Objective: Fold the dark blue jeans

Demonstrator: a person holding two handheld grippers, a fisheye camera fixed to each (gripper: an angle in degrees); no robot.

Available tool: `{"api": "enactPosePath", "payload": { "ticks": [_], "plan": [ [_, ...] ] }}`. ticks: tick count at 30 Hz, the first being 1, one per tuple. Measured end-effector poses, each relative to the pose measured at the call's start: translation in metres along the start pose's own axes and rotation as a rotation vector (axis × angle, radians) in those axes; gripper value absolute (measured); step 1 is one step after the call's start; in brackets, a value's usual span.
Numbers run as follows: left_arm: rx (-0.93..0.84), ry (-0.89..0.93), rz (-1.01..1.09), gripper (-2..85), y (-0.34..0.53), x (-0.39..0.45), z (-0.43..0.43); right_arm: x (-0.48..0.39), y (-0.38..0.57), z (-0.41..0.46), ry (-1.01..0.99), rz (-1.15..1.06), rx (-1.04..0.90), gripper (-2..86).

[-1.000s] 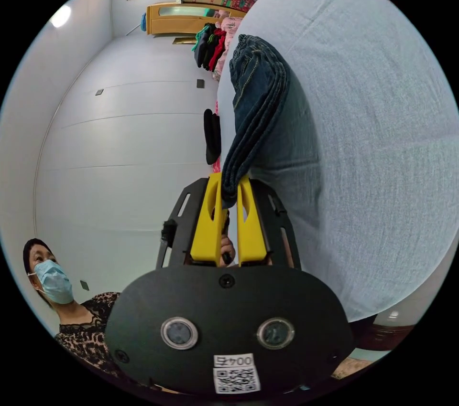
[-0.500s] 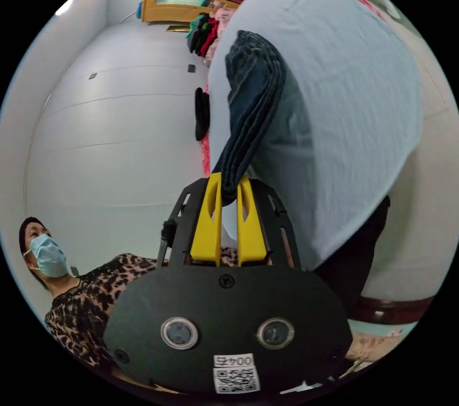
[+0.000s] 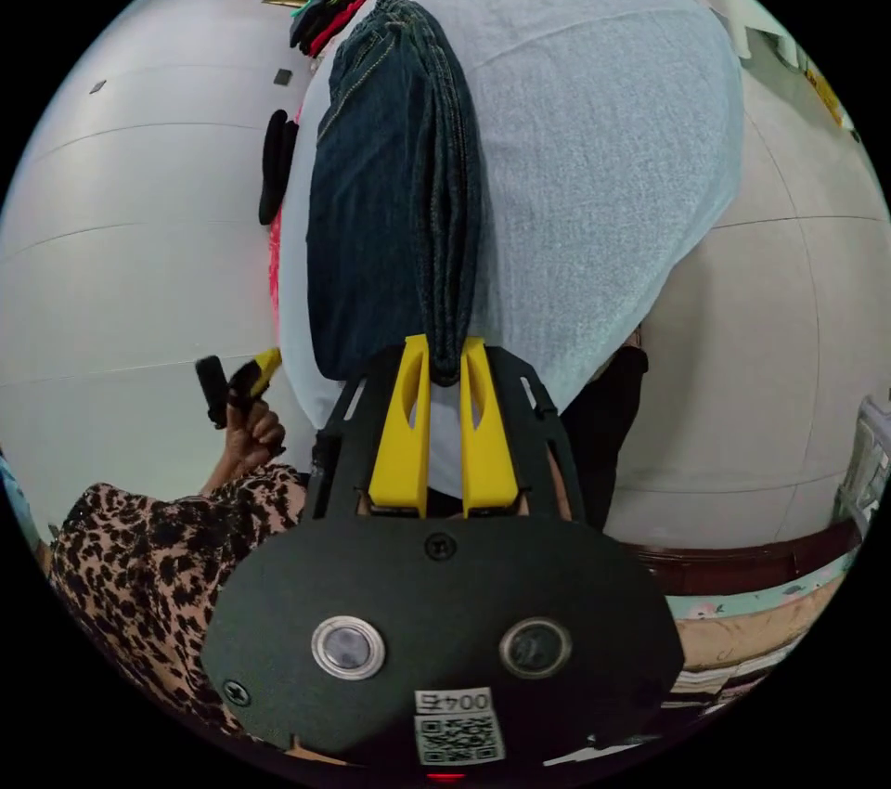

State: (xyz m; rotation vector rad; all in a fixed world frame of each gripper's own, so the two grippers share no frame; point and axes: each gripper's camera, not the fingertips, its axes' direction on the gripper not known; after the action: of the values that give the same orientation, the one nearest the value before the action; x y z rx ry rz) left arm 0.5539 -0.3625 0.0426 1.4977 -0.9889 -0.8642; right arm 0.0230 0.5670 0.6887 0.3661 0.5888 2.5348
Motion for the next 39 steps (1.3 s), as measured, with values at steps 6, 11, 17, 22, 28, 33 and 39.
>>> {"api": "enactPosePath", "payload": {
  "ticks": [6, 11, 17, 22, 28, 33, 39],
  "plan": [
    [-0.02, -0.416, 0.246, 1.4, -0.047, 0.046, 0.115, 0.011, 0.0, 0.014, -0.029, 0.048, 0.016, 6.0],
    [0.019, -0.399, 0.214, 1.1, -0.033, 0.014, 0.153, 0.01, -0.005, 0.02, 0.013, 0.008, -0.009, 5.9],
    [-0.029, -0.373, 0.224, 4.7, -0.03, 0.031, 0.175, 0.01, -0.01, 0.013, -0.05, 0.05, -0.023, 5.8],
    [-0.081, -0.312, 0.511, 11.8, 0.002, 0.092, 0.182, 0.001, -0.015, -0.013, -0.312, 0.106, 0.018, 5.8],
    [-0.163, -0.41, 0.728, 16.7, 0.055, 0.142, 0.22, -0.037, -0.033, -0.027, -0.421, 0.081, 0.036, 5.7],
    [-0.185, -0.578, 0.75, 19.1, 0.073, 0.142, 0.261, -0.063, -0.041, -0.036, -0.423, 0.033, 0.033, 5.7],
    [-0.255, -0.786, 0.767, 10.6, 0.081, 0.124, 0.309, -0.06, -0.035, -0.045, -0.409, 0.037, 0.043, 5.7]
  ]
}}
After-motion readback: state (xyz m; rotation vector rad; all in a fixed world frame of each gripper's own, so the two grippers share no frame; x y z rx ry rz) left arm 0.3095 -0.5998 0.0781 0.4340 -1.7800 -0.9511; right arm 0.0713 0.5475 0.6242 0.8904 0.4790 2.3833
